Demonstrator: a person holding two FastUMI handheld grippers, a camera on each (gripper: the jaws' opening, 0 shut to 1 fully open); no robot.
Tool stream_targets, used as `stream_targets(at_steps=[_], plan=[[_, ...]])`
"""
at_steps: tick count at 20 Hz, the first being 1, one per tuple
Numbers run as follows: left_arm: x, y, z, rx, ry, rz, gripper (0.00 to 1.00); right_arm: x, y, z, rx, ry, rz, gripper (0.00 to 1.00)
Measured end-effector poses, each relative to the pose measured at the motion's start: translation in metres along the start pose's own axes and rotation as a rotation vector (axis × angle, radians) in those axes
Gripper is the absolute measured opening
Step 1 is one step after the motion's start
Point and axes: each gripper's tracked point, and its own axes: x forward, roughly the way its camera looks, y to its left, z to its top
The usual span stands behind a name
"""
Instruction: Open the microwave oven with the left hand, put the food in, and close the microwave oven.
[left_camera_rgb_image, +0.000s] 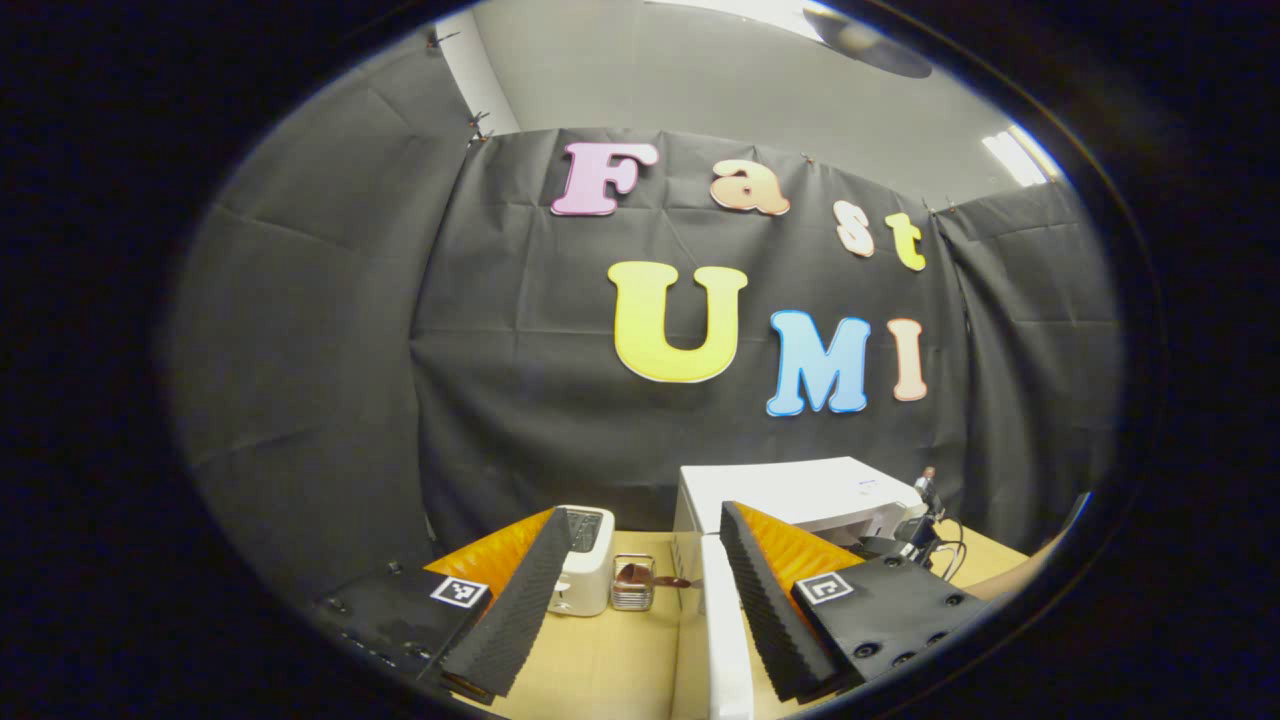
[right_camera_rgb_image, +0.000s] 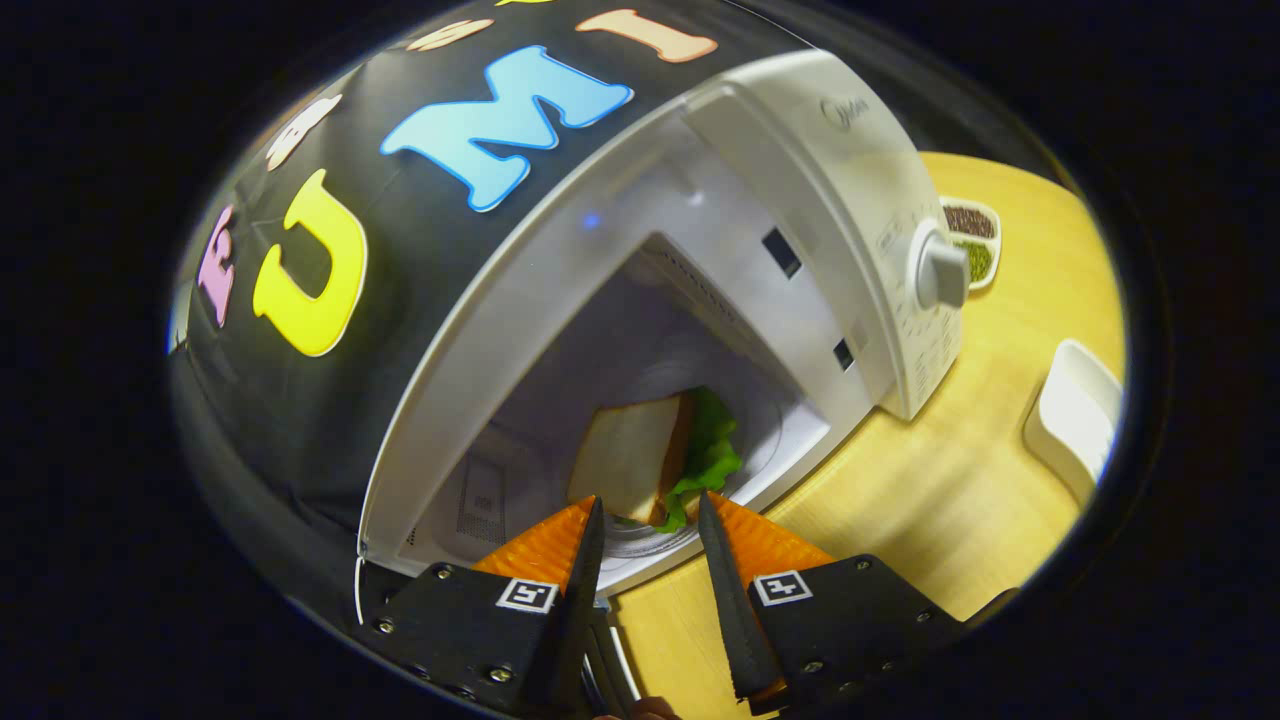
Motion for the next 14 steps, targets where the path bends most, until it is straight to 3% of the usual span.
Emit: stream_targets(at_steps=[6,11,14], plan=[[0.002,-0.036,0.001,-0.015,-0.019,-0.076,0.97,-0.081,0.008,0.054,-0.405,-0.183,0.005,0.57],[-0.001,-0.063,0.0,-0.006,-0.027,-0.126,0.96,-0.152,0.031,0.095,-0.587,-0.343,0.062,0.57],[-0.002,-0.076,-0.002,-0.012,-0.022,-0.145,0.96,-0.186,0.035,0.108,-0.684,-0.394,0.053,0.56]])
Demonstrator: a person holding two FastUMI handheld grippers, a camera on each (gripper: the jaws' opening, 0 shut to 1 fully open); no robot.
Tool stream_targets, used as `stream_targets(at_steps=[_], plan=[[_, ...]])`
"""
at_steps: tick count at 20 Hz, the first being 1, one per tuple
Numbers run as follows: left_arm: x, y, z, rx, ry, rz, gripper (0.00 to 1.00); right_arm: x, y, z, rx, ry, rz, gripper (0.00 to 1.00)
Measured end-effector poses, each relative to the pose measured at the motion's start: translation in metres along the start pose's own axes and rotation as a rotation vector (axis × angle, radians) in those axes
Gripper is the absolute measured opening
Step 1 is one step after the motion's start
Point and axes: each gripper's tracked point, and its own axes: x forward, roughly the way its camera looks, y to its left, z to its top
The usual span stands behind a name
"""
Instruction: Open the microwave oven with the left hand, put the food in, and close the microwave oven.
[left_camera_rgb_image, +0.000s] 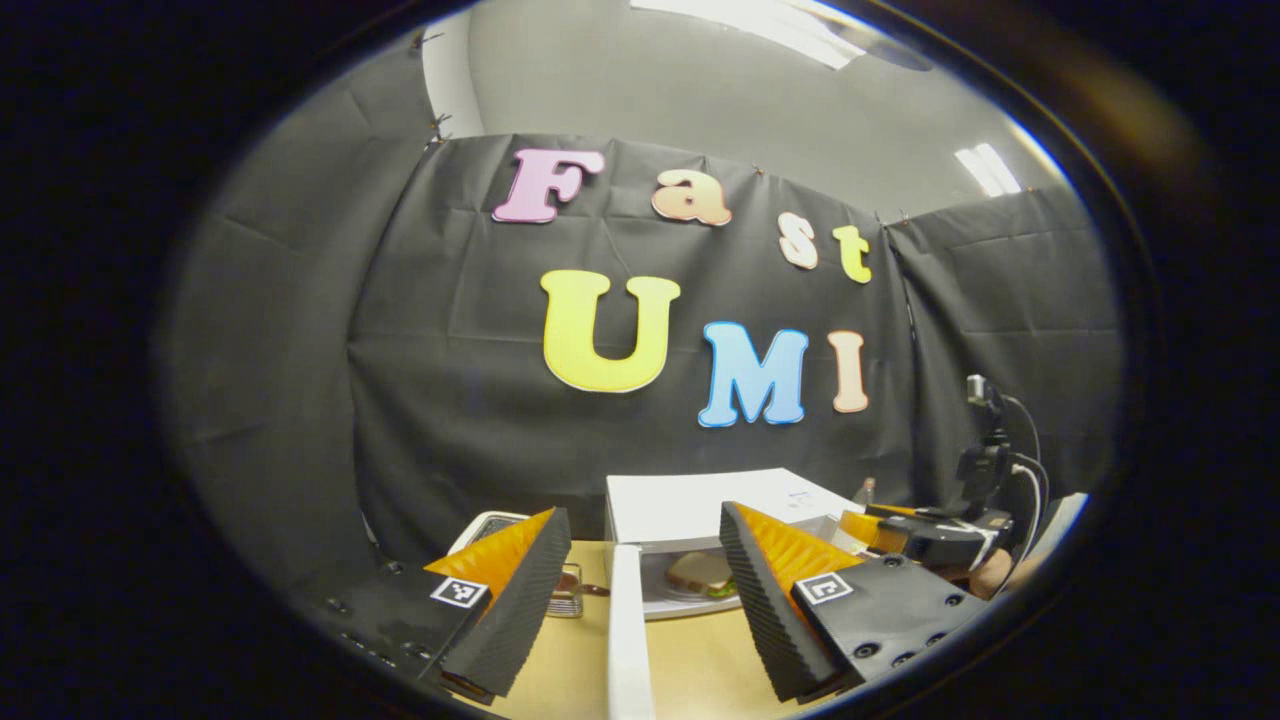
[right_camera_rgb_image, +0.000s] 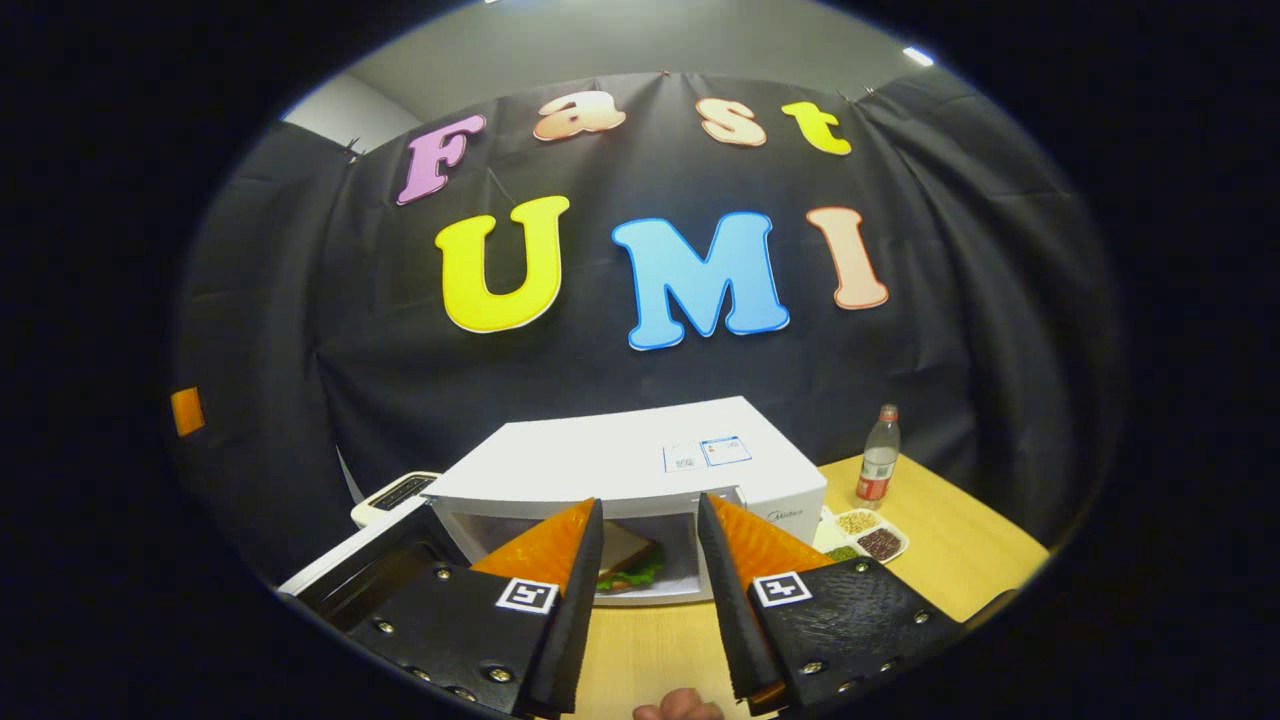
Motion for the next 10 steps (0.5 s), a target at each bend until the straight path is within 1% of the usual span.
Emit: stream_targets(at_steps=[2,3,4,5,7,9,10], plan=[[-0.002,-0.009,0.001,-0.001,0.002,-0.017,0.96,-0.02,-0.012,0.019,-0.064,-0.043,-0.037,0.56],[-0.002,-0.013,0.001,0.003,0.001,-0.027,0.96,-0.029,-0.018,0.027,-0.075,-0.061,-0.059,0.56],[-0.004,-0.017,0.003,0.009,-0.002,-0.035,0.96,-0.036,-0.017,0.033,-0.069,-0.073,-0.056,0.6],[-0.003,-0.018,0.003,0.015,-0.005,-0.042,0.96,-0.043,-0.02,0.037,-0.066,-0.076,-0.07,0.67],[-0.005,-0.019,0.005,0.021,-0.008,-0.049,0.96,-0.052,-0.019,0.047,-0.039,-0.085,-0.058,0.68],[-0.009,-0.017,0.003,0.027,-0.004,-0.047,0.96,-0.059,-0.022,0.053,-0.036,-0.09,-0.056,0.68],[-0.011,-0.014,0.0,0.029,0.002,-0.044,0.96,-0.061,-0.022,0.056,-0.045,-0.096,-0.054,0.7]])
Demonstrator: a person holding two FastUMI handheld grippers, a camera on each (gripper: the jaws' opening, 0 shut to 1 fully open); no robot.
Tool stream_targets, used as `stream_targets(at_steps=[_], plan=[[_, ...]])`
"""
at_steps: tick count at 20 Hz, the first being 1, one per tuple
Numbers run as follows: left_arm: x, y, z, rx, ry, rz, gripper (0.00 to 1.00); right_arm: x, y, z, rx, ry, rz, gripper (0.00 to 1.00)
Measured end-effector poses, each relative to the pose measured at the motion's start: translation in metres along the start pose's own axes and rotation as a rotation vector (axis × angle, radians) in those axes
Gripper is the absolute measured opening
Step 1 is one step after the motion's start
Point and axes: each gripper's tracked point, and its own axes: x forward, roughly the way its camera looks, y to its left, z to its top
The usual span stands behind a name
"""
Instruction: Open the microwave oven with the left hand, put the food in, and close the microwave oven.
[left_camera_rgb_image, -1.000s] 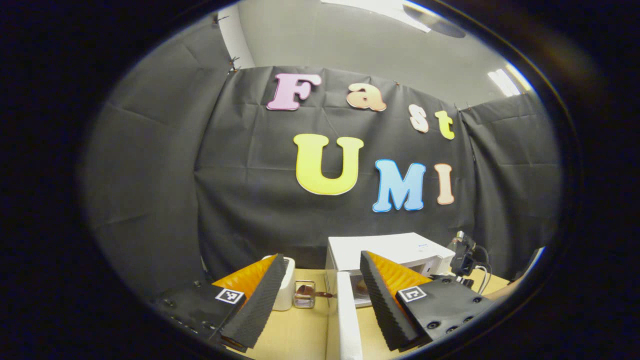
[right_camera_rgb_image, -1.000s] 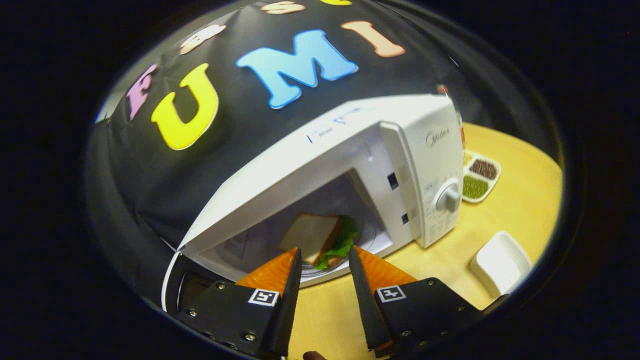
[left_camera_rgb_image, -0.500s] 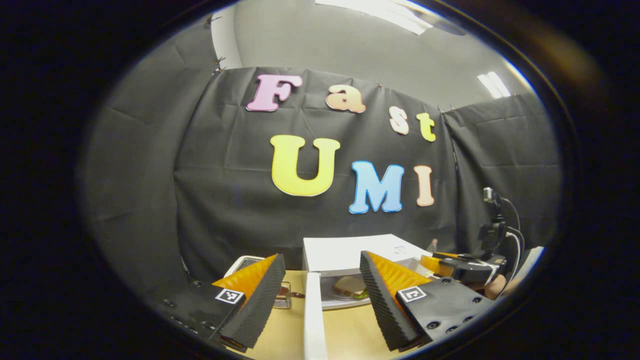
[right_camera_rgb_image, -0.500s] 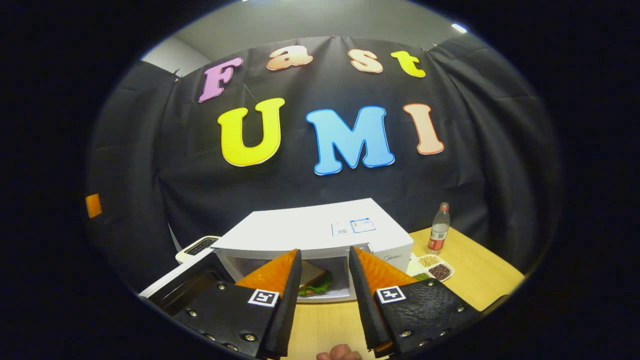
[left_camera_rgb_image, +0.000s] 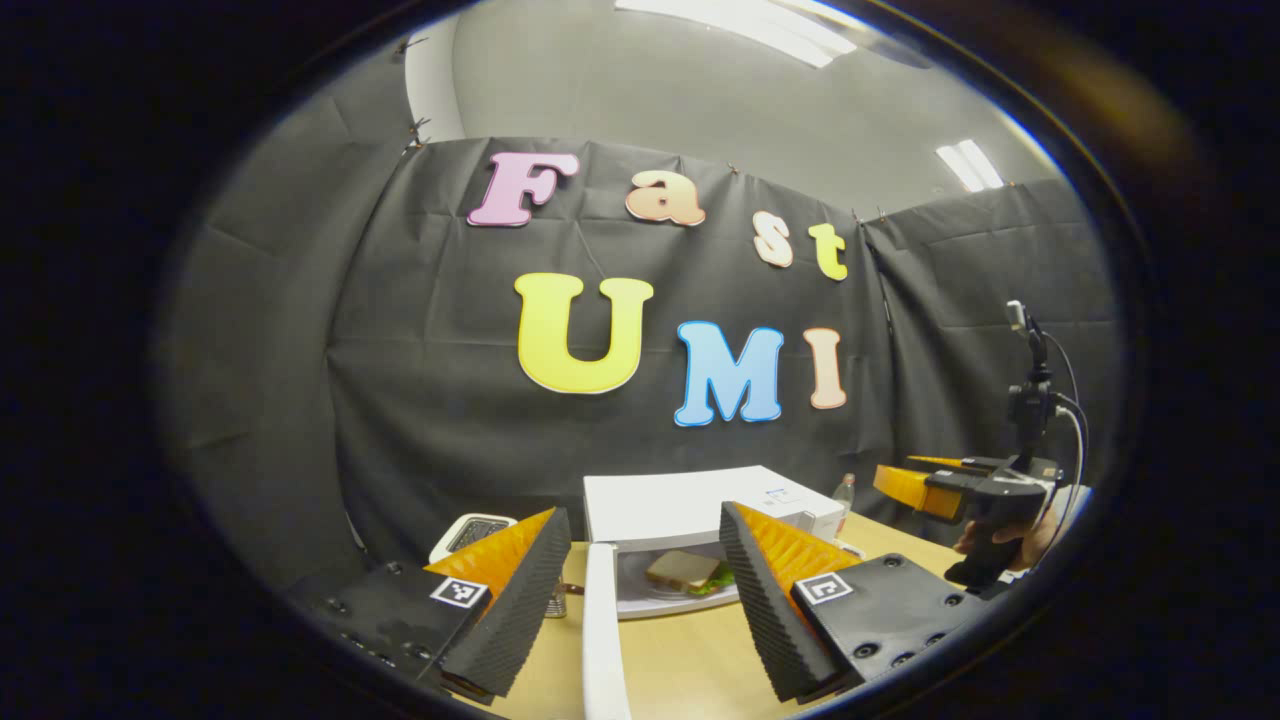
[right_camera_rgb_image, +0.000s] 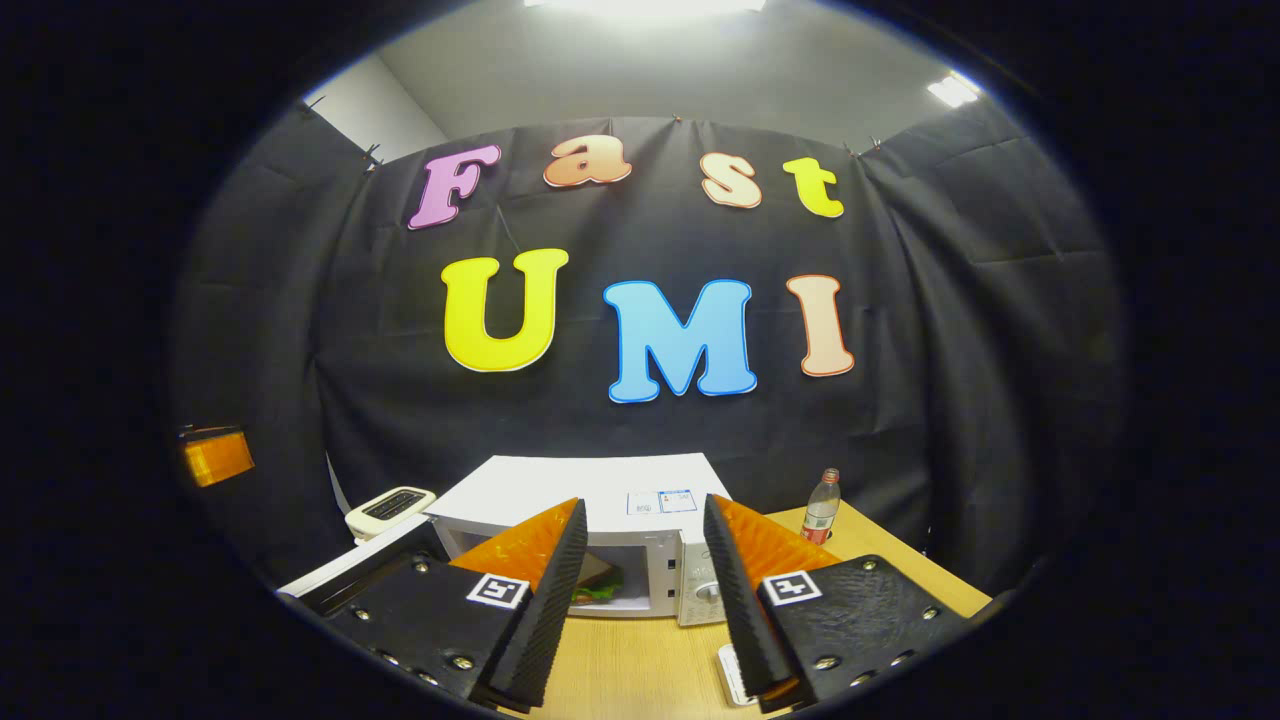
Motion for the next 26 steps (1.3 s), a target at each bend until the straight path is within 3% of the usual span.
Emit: stream_targets(at_steps=[3,4,5,14,17,18,21,23,26], plan=[[-0.008,0.01,-0.01,0.001,0.016,0.014,0.96,-0.008,0.005,0.009,-0.025,-0.023,0.017,0.82],[-0.011,0.014,-0.013,0.002,0.021,0.022,0.96,-0.011,0.007,0.012,-0.025,-0.026,0.019,0.93],[-0.015,0.018,-0.016,0.005,0.025,0.03,0.96,-0.014,0.008,0.015,-0.019,-0.031,0.023,0.95],[-0.043,0.062,-0.063,0.017,0.111,0.103,0.96,-0.037,0.017,0.067,0.034,-0.133,0.025,0.95],[-0.053,0.064,-0.085,-0.008,0.164,0.07,0.95,-0.04,0.015,0.086,0.04,-0.164,0.02,0.95],[-0.055,0.062,-0.091,-0.026,0.177,0.051,0.92,-0.041,0.015,0.089,0.037,-0.169,0.015,0.95],[-0.062,0.082,-0.117,-0.02,0.24,0.078,0.42,-0.04,0.012,0.091,0.029,-0.162,-0.001,0.95],[-0.072,0.081,-0.137,-0.05,0.293,0.044,0.09,-0.04,0.01,0.09,0.024,-0.158,-0.016,0.95],[-0.088,0.091,-0.154,-0.029,0.341,0.034,0.07,-0.037,0.004,0.088,0.017,-0.151,-0.036,0.95]])
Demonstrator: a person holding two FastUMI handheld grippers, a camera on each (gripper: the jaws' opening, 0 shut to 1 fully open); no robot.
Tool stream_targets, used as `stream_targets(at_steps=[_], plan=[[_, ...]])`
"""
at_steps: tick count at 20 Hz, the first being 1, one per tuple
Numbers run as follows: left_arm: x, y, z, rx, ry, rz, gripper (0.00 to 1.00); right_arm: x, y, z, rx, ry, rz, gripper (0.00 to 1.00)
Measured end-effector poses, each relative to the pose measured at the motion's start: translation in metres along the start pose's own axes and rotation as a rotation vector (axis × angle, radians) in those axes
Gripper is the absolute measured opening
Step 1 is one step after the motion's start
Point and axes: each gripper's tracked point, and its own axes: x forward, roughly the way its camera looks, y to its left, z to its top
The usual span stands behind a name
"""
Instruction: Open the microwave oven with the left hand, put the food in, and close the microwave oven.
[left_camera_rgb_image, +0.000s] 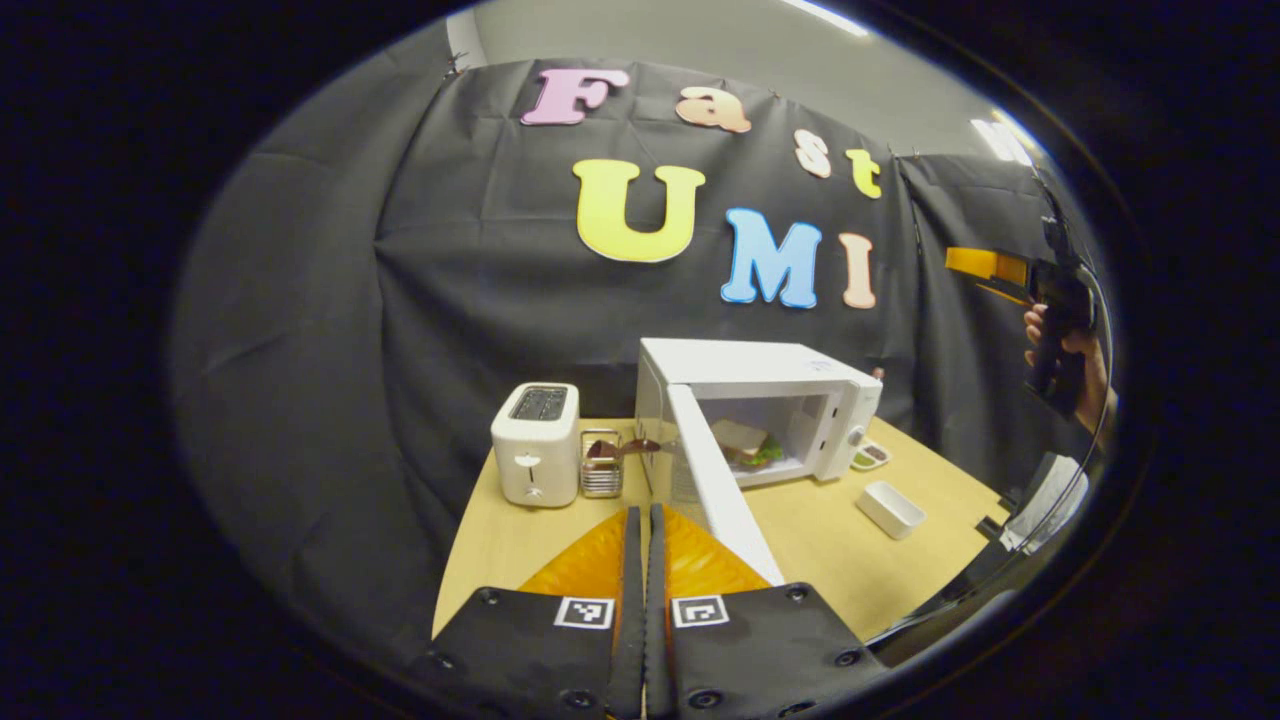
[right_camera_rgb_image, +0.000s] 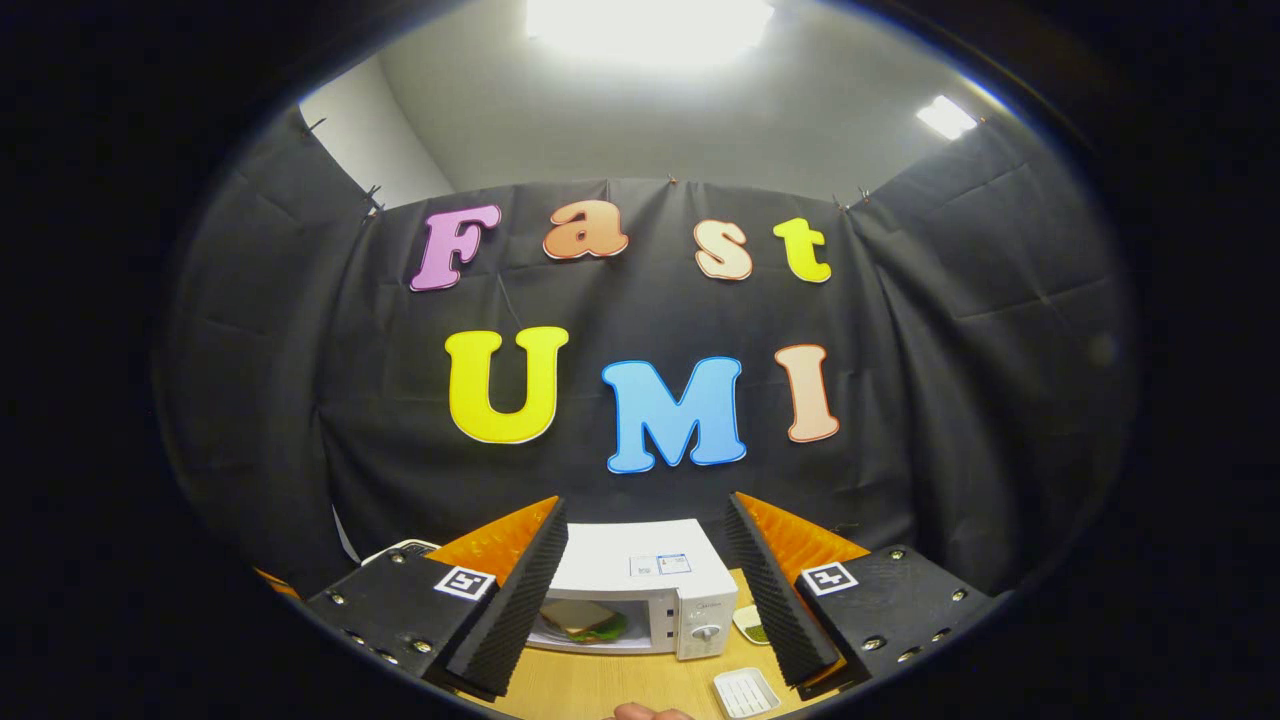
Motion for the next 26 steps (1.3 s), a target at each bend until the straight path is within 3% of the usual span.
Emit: stream_targets(at_steps=[8,18,26], plan=[[-0.015,-0.024,-0.037,0.008,0.081,-0.111,0.07,0.002,-0.006,0.009,-0.016,-0.018,-0.015,0.95],[-0.019,-0.057,-0.05,0.004,0.117,-0.1,0.07,0.015,-0.032,0.01,-0.017,-0.031,0.005,0.95],[-0.003,-0.129,-0.047,0.001,0.131,-0.114,0.09,0.038,-0.075,0.015,-0.012,-0.052,0.038,0.95]])
